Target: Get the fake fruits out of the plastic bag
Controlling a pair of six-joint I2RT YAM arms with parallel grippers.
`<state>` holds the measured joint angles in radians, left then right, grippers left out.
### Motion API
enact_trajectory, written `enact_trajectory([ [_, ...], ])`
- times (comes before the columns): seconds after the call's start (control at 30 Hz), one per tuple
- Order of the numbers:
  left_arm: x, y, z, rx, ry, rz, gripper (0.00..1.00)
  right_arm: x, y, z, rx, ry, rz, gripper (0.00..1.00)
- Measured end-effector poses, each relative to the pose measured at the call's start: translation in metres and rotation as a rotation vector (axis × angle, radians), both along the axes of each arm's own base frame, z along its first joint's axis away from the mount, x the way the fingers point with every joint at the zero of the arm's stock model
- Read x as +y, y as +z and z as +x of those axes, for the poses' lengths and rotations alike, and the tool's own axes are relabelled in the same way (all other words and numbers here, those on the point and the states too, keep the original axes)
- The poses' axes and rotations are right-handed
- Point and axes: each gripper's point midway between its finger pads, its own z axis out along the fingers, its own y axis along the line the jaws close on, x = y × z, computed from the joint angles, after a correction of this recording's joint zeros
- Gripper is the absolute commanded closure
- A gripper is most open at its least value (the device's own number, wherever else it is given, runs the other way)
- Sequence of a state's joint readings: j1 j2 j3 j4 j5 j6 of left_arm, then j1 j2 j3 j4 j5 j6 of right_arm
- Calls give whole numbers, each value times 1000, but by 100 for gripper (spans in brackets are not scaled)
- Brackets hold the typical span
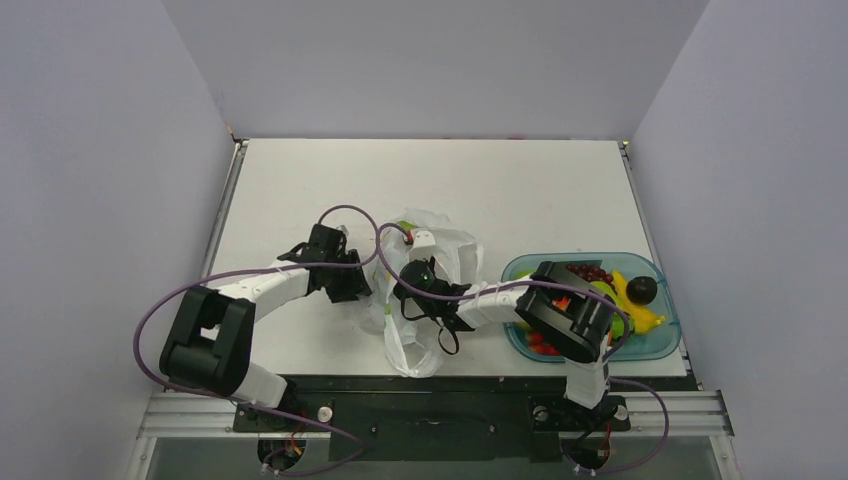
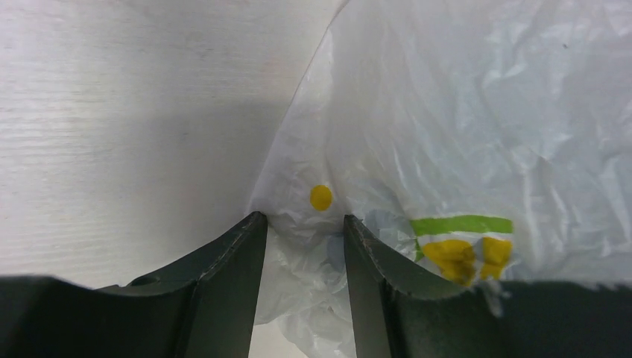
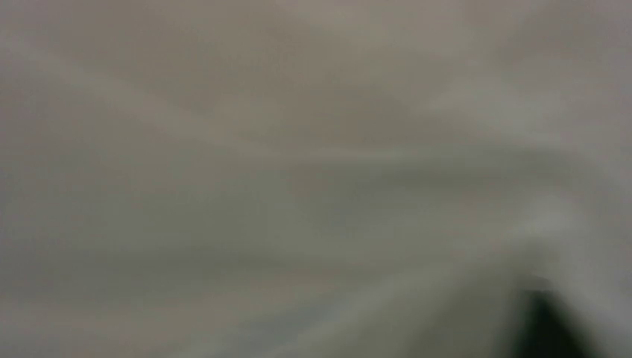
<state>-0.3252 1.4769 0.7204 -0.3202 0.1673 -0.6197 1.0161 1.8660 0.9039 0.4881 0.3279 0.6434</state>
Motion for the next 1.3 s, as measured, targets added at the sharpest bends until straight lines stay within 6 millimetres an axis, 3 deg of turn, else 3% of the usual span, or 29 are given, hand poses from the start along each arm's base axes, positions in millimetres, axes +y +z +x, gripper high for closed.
enact_trajectory([
  [0.2, -13, -1, 2, -25, -33, -6, 60, 6, -28, 4, 33, -1, -56, 41],
  [0.47, -9, 3, -2, -24, -28, 8, 55, 15, -27, 8, 34, -1, -38, 88],
  [0.57, -3, 26, -7, -64, -22, 8, 50, 13, -16, 5, 38, 10, -46, 99],
  [0.73, 3, 104, -19, -260, -7, -93, 46, 4, 12, -2, 35, 12, -55, 100],
  [0.83, -3, 154, -39, -382, -30, -226, 46, 2, 24, -1, 24, 2, -48, 100],
  [0.93, -16, 189, -65, -456, -76, -385, 45, 0, 24, 0, 26, -10, -61, 100],
  [1.1, -34, 213, -106, -481, -132, -609, 40, 1, 31, 5, 21, -38, -65, 100],
  [1.23, -51, 224, -125, -450, -189, -703, 39, 12, 46, 9, 6, -46, -31, 100],
  [1.3, -60, 223, -132, -421, -233, -713, 49, 18, 49, 9, 2, -43, -22, 100],
])
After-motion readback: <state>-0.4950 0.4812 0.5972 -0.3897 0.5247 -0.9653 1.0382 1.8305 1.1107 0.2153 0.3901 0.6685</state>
